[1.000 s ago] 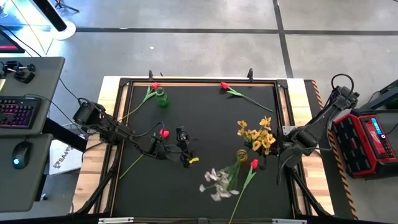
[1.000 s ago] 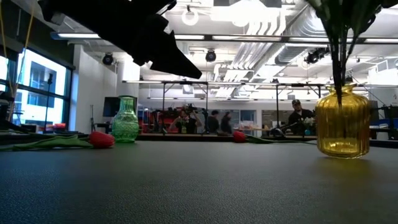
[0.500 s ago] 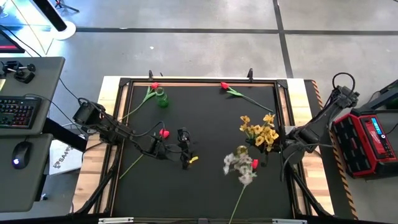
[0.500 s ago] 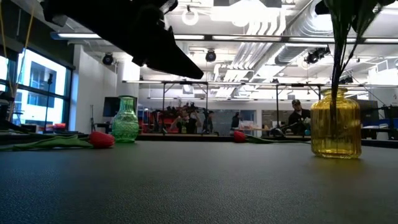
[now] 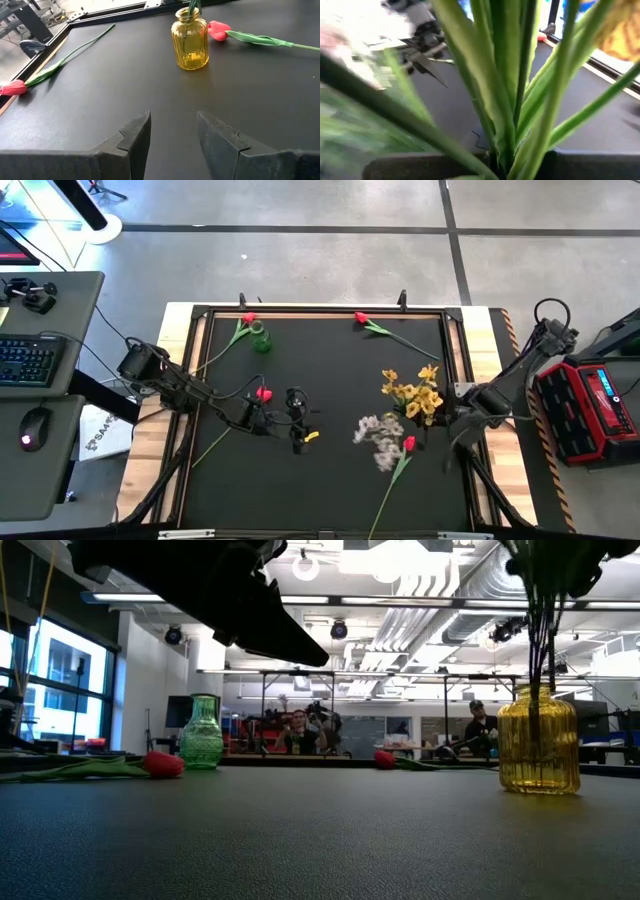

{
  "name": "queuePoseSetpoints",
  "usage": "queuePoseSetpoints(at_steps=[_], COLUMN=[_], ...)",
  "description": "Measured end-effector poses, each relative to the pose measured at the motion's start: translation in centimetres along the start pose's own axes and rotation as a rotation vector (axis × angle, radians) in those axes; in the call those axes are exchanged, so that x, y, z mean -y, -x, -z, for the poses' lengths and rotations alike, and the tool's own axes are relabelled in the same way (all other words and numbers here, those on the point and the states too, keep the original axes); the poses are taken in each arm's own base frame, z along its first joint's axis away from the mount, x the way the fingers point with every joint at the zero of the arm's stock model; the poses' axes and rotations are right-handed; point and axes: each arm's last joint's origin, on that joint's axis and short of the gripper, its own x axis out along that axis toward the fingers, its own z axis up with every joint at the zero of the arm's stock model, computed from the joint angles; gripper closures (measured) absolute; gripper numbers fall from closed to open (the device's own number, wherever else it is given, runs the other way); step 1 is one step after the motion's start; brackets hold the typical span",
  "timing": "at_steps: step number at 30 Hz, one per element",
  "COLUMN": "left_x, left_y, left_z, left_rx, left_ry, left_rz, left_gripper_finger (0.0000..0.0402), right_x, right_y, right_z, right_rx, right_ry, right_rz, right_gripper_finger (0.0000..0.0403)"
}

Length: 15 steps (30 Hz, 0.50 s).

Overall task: Sort flowers into vase by color
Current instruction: Put the yellow flowers into the yellow vase

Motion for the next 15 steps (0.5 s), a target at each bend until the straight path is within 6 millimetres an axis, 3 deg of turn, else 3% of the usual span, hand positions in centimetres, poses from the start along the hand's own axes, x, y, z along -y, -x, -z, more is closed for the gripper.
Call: queuePoseSetpoints(at_steps=[7, 15], left_x=[0.0, 0.0], left_y=[0.0, 0.0], left_z=[0.0, 0.0], left_rx=[0.002, 0.001], left_ry=[0.001, 0.001], left_rz=[0.000, 0.003], left_gripper_finger=[0.0255, 0.0255], right_x=[0.4, 0.6], right_y=[-1.0, -0.3], right_z=[0.0, -1.3], right_rx=[-0.032, 0.003], right_ry=[-0.007, -0.089], right_rz=[0.025, -0.083], right_gripper_finger=[0.0403, 0.0403])
